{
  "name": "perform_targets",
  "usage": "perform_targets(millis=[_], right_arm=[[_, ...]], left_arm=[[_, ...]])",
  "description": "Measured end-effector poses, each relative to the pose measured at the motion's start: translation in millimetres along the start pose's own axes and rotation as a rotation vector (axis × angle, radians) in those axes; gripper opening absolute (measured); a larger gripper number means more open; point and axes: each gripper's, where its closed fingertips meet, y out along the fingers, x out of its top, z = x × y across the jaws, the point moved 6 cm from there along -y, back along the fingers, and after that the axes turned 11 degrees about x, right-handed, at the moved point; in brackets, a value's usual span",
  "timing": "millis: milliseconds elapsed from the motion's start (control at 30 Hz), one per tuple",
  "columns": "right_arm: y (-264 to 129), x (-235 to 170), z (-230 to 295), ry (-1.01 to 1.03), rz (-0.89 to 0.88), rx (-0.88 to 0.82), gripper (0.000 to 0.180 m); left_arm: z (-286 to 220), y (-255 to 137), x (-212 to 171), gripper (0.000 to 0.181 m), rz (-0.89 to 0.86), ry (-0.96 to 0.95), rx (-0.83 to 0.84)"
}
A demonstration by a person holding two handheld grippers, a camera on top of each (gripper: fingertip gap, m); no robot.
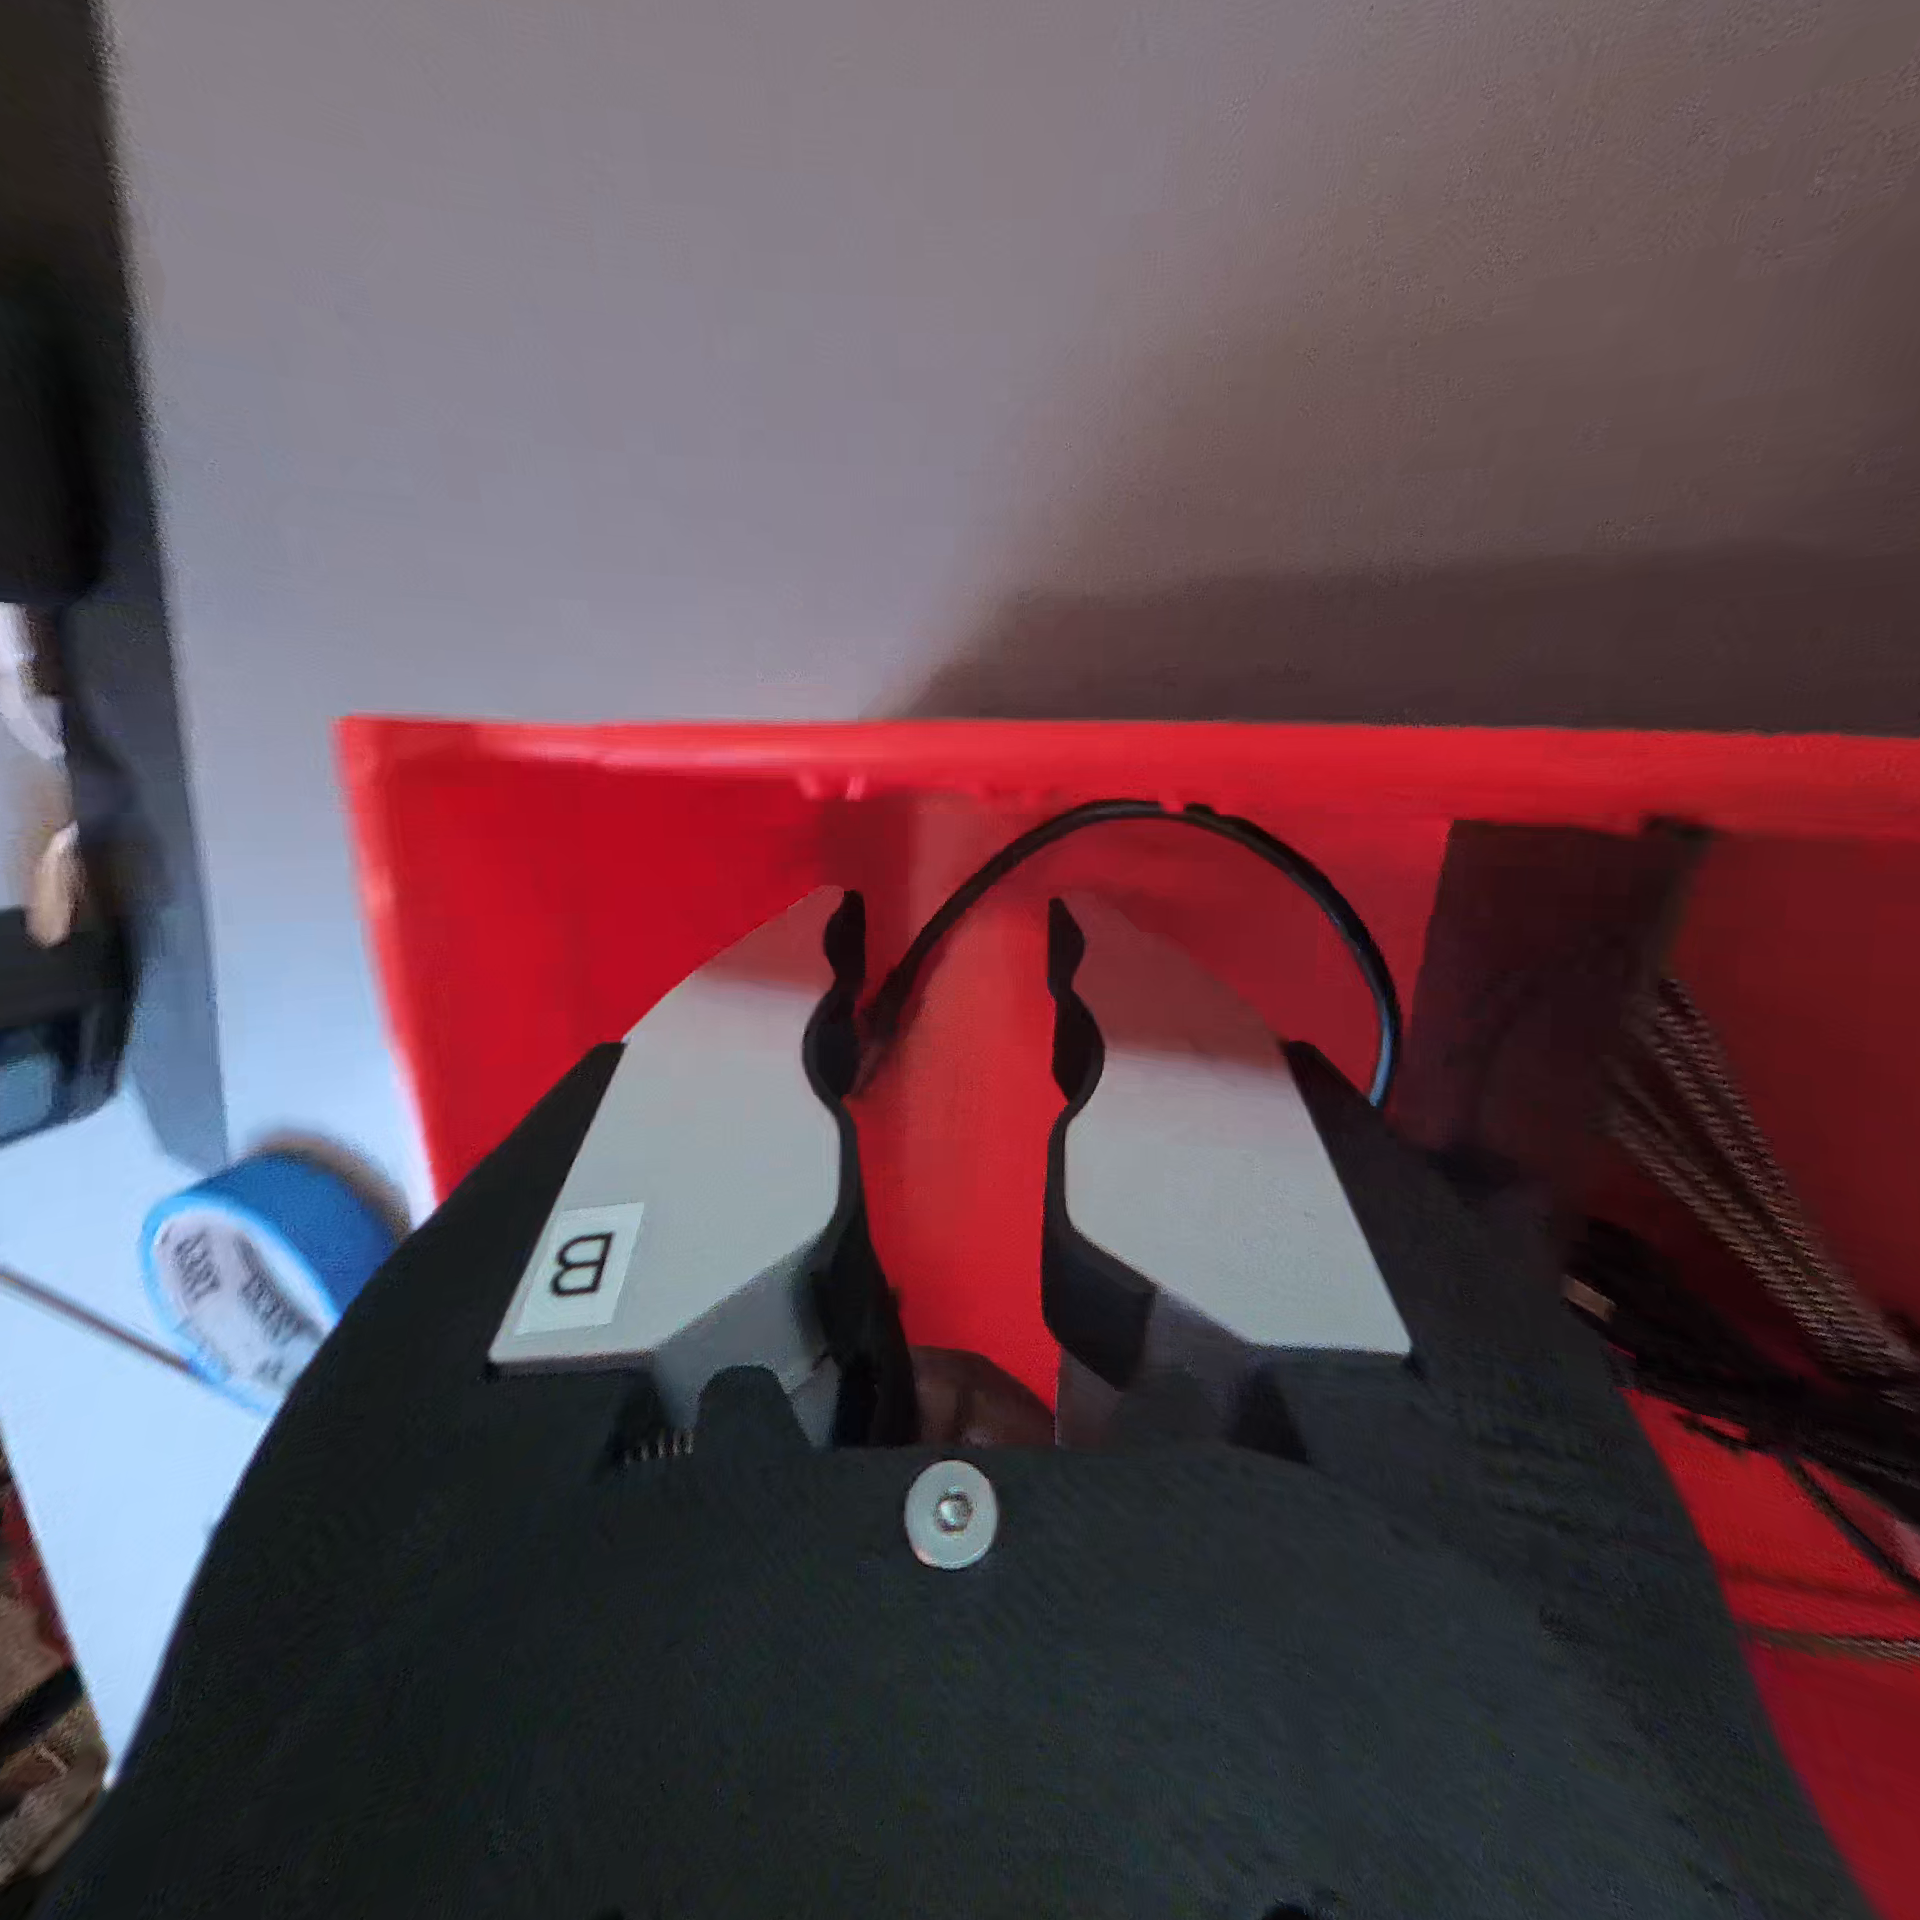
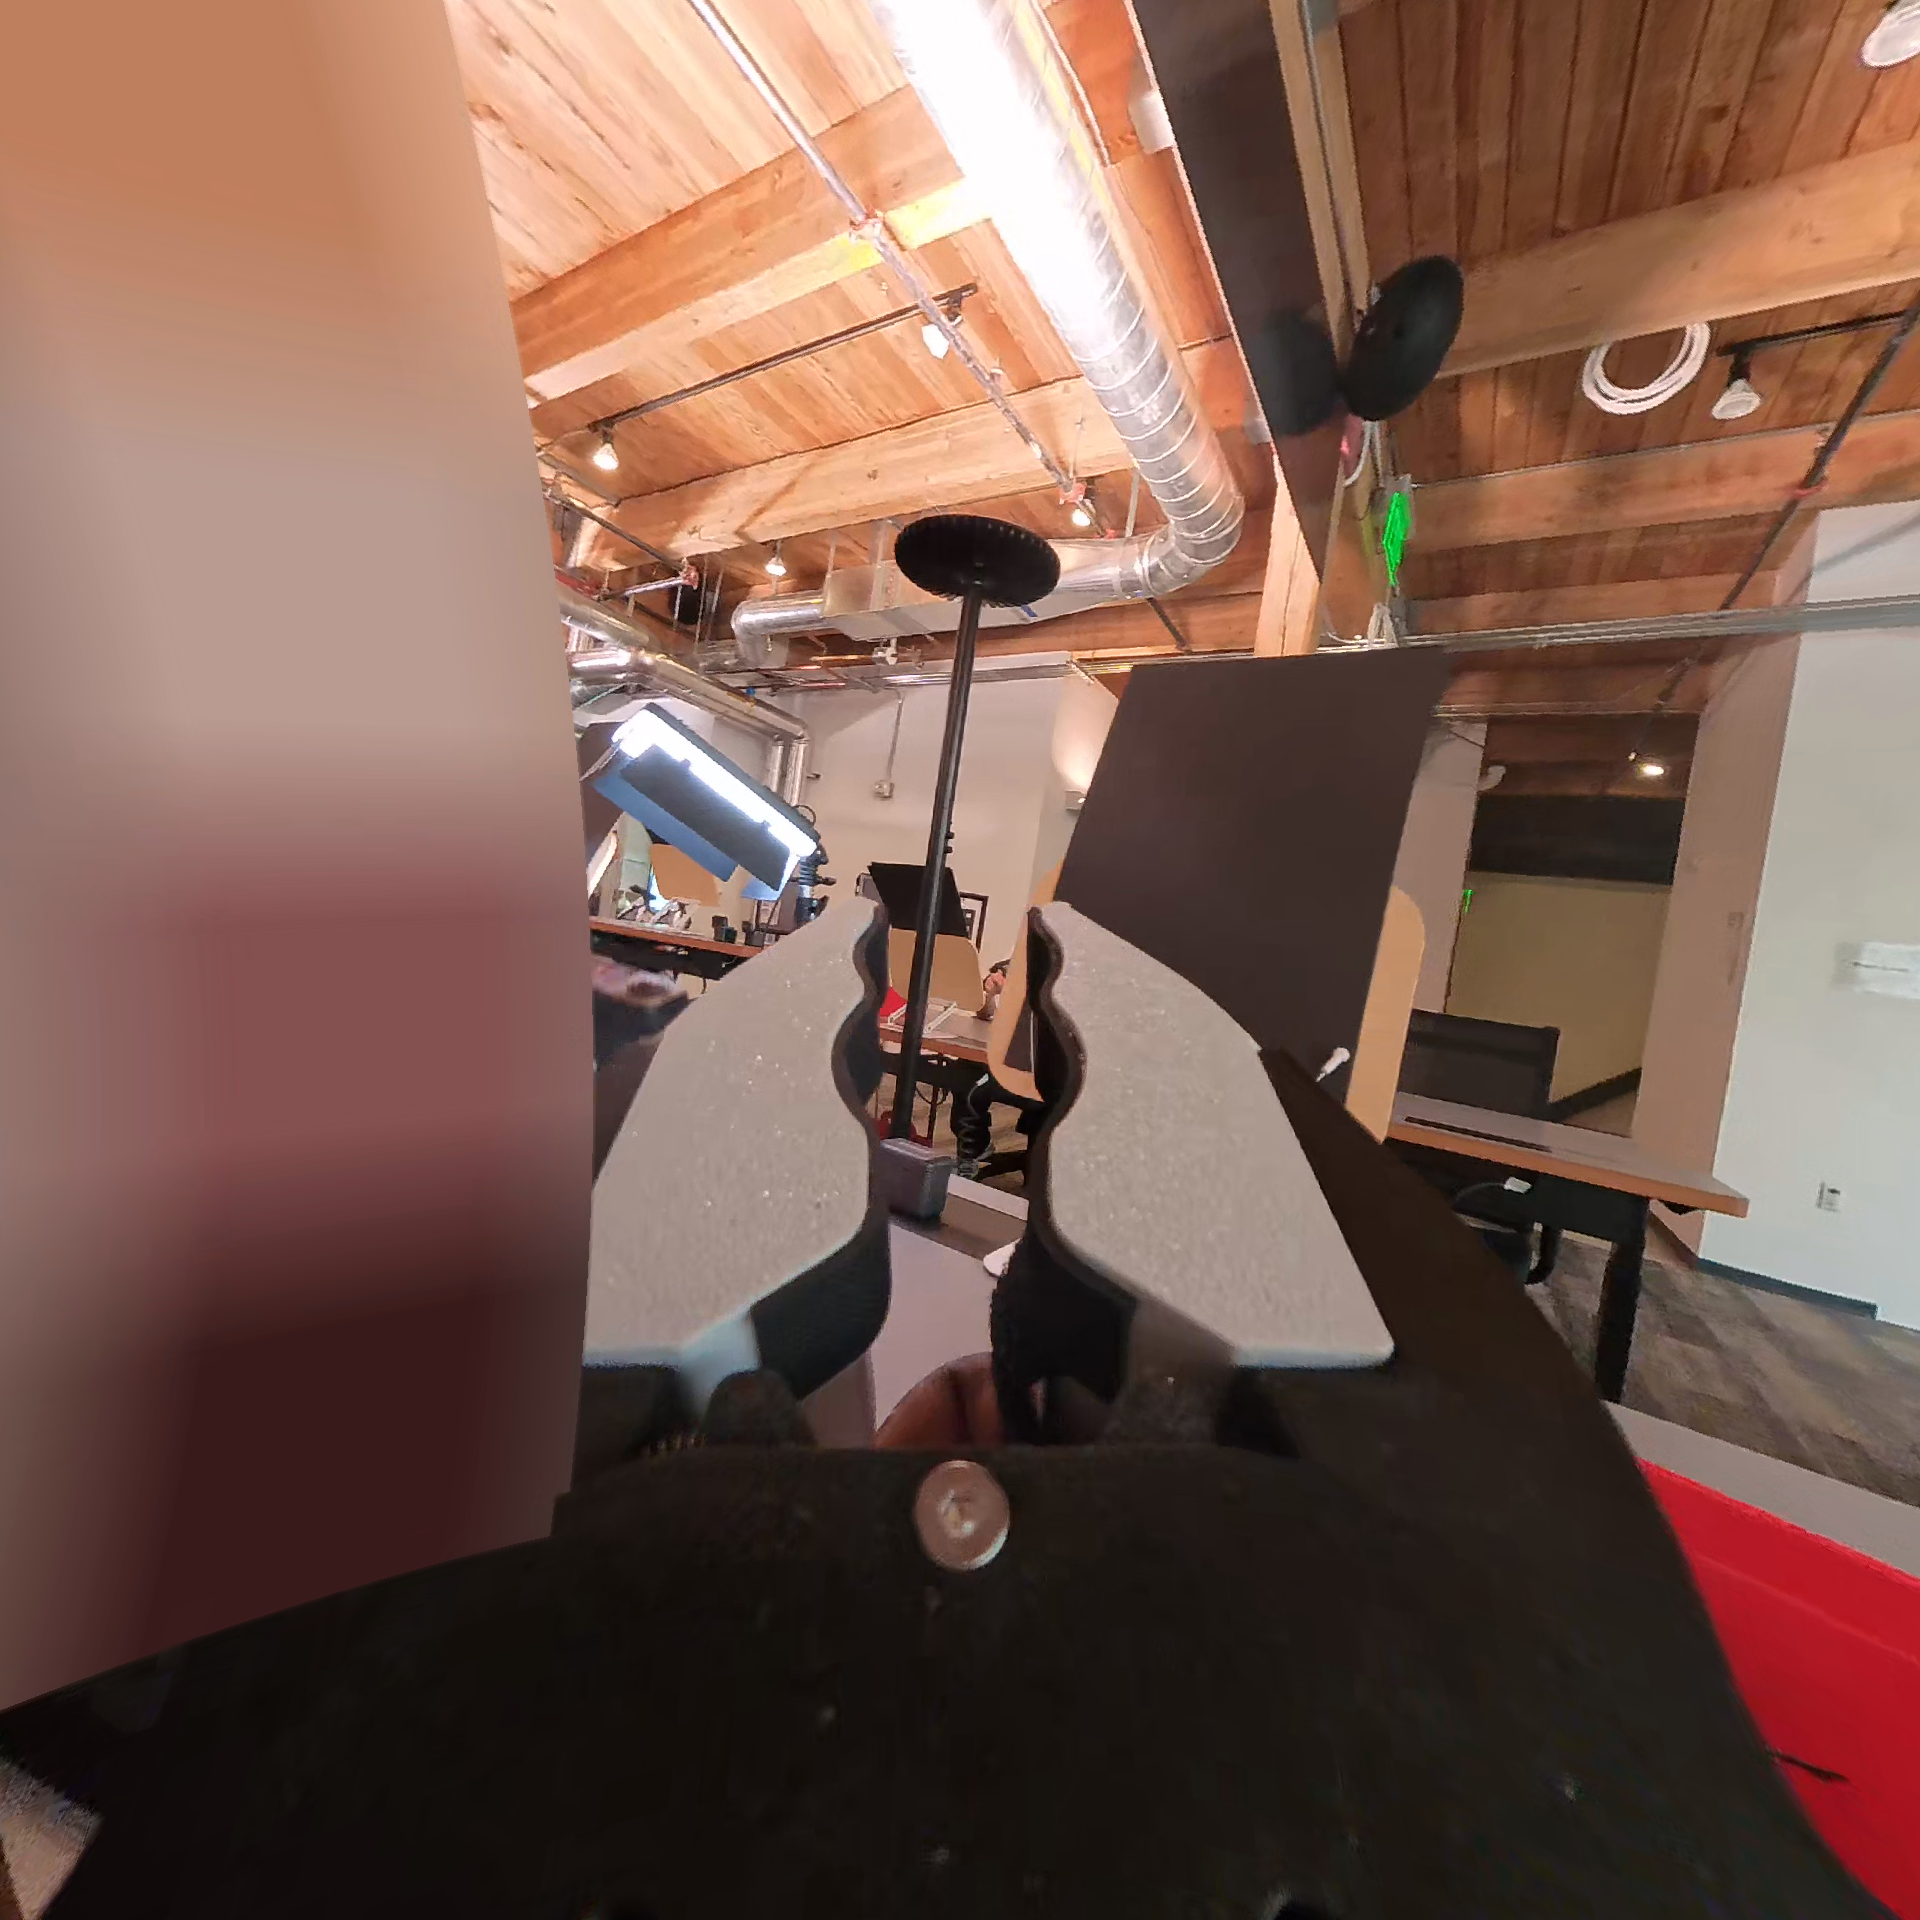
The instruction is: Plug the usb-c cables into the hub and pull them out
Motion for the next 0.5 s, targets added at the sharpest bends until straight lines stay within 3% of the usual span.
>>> perform_targets(millis=[100, 167, 267, 367, 500], right_arm=[[-3, -2, -7, 0.011, 0.001, -0.019, 0.024], [-7, -5, -10, 0.005, 0.009, -0.035, 0.023], [-12, -7, -13, -0.002, 0.014, -0.055, 0.023], [-13, -9, -15, 0.013, 0.0, -0.06, 0.023], [-5, -14, -12, 0.104, -0.026, -0.027, 0.022]], left_arm=[[-4, 31, -9, 0.037, 0.075, 0.028, -0.068], [-5, 33, -8, 0.021, 0.027, -0.017, -0.138], [8, 24, -23, 0.009, 0.139, 0.024, 0.045], [20, -16, -24, 0.009, 0.041, -0.127, 0.222], [27, -103, -20, 0.009, -0.157, -0.404, 0.512]])
